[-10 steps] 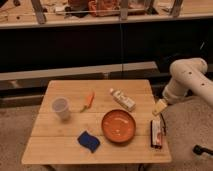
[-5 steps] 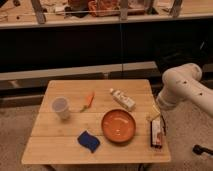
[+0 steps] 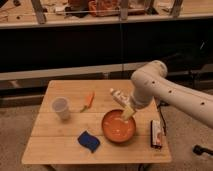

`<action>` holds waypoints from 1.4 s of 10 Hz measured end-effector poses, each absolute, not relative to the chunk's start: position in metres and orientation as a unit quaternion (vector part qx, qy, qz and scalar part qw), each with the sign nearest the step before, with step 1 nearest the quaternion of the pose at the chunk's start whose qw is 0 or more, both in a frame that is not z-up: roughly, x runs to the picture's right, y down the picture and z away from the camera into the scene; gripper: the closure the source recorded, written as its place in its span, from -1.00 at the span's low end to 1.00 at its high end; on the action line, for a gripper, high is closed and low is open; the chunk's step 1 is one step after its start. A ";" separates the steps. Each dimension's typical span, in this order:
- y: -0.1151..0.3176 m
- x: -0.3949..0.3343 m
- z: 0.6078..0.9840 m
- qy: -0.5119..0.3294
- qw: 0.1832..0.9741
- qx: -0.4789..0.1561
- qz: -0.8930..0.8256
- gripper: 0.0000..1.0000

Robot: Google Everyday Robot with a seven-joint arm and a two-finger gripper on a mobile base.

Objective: Move the arm in a circular motion

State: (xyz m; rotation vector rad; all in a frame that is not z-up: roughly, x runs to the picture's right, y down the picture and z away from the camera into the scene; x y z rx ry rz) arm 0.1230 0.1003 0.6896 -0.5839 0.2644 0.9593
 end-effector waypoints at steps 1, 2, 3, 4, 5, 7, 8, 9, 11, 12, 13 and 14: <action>0.097 0.105 0.692 0.116 0.843 -0.280 0.444 -0.60; 0.090 0.079 0.698 0.102 0.851 -0.284 0.429 -0.60; 0.079 0.051 0.708 0.083 0.865 -0.287 0.402 -0.60; 0.066 0.028 0.720 0.063 0.882 -0.288 0.368 -0.60; 0.050 0.010 0.735 0.043 0.897 -0.286 0.334 -0.60; 0.032 -0.006 0.756 0.031 0.911 -0.286 0.295 -0.60; 0.028 -0.006 0.762 0.030 0.915 -0.286 0.284 -0.60; 0.021 -0.001 0.769 0.031 0.916 -0.286 0.279 -0.60; 0.015 0.020 0.776 0.040 0.914 -0.285 0.285 -0.60; 0.014 0.038 0.780 0.047 0.912 -0.285 0.292 -0.60; 0.015 0.068 0.782 0.056 0.907 -0.286 0.305 -0.60; 0.017 0.087 0.782 0.061 0.903 -0.288 0.314 -0.60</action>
